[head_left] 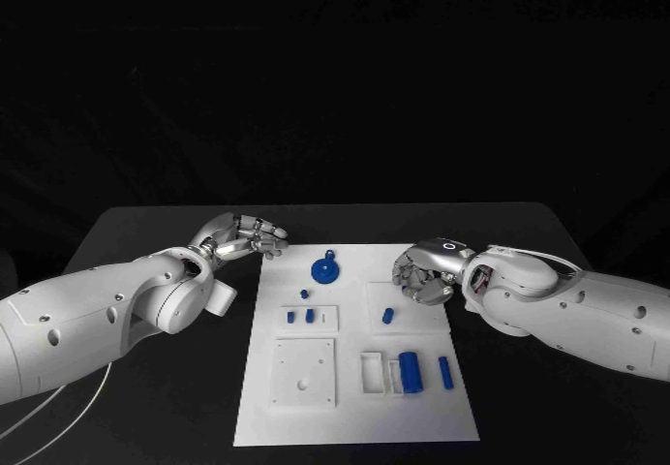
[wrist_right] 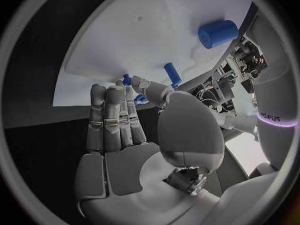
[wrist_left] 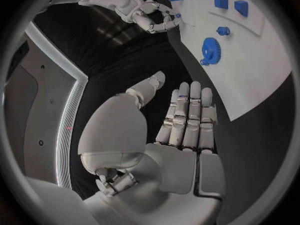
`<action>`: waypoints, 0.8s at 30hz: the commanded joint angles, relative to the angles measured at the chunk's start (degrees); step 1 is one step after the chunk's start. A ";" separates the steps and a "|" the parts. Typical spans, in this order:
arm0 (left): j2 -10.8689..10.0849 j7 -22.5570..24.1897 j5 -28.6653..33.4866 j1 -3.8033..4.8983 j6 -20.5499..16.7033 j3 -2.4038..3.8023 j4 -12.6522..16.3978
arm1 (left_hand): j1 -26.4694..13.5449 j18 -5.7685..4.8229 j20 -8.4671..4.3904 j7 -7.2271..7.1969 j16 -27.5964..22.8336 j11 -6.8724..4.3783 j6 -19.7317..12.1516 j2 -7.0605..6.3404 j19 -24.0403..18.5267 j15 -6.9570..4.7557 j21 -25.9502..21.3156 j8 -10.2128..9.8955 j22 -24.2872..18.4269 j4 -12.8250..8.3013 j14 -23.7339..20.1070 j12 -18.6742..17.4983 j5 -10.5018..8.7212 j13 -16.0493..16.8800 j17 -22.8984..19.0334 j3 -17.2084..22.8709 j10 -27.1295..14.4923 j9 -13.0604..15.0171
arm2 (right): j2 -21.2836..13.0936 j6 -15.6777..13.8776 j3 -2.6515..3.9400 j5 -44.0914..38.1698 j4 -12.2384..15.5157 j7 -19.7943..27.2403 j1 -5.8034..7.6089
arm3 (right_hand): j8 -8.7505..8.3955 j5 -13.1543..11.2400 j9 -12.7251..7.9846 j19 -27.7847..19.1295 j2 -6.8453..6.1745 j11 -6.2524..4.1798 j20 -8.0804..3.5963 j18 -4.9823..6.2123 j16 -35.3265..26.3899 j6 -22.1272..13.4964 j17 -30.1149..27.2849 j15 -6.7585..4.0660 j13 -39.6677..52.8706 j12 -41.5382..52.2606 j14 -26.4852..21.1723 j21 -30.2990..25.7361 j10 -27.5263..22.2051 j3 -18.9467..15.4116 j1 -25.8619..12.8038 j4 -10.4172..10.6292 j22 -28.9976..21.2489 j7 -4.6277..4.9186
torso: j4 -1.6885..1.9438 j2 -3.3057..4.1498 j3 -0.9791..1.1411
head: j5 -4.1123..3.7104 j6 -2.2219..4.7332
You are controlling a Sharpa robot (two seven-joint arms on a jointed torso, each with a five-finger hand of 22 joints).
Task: Assemble the parts on the task board
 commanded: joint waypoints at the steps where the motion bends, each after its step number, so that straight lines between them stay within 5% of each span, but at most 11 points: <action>1: 0.07 0.94 0.47 0.01 1.55 0.03 0.09 | 0.00 1.14 0.27 0.01 -0.23 0.02 -0.26 0.30 0.11 0.24 -0.28 0.23 0.03 -0.29 0.18 -0.26 0.18 -0.07 0.08 -0.10 -0.40 -0.06 | 0.29 2.54 -0.50 -4.14 -0.05 -0.94 -0.95 | 0.33 -0.06 0.12 0.20 -0.34 -0.02 -0.52 0.76 0.45 0.63 0.24 -0.57 0.19 0.20 -0.14 0.47 0.74 0.16 0.22 -0.31 0.28 -0.10 | 0.00 0.01 -0.01 | -0.02 -0.09; 24: -0.24 0.45 0.47 0.01 1.55 0.03 0.14 | 0.01 1.17 0.39 0.18 -0.79 0.22 -0.69 0.12 0.03 0.34 -0.56 0.10 0.12 -0.44 0.15 -0.31 0.18 -0.25 0.31 -0.18 -0.90 -0.19 | 0.40 3.42 -0.55 -12.13 0.85 -5.07 -1.59 | 0.44 3.38 -0.26 -0.13 -3.08 0.07 -0.66 0.76 0.40 1.88 0.65 -0.48 0.90 -0.88 -0.48 0.87 0.76 -4.28 -2.43 -2.22 1.39 -0.56 | -0.05 -0.01 0.04 | -0.31 -0.36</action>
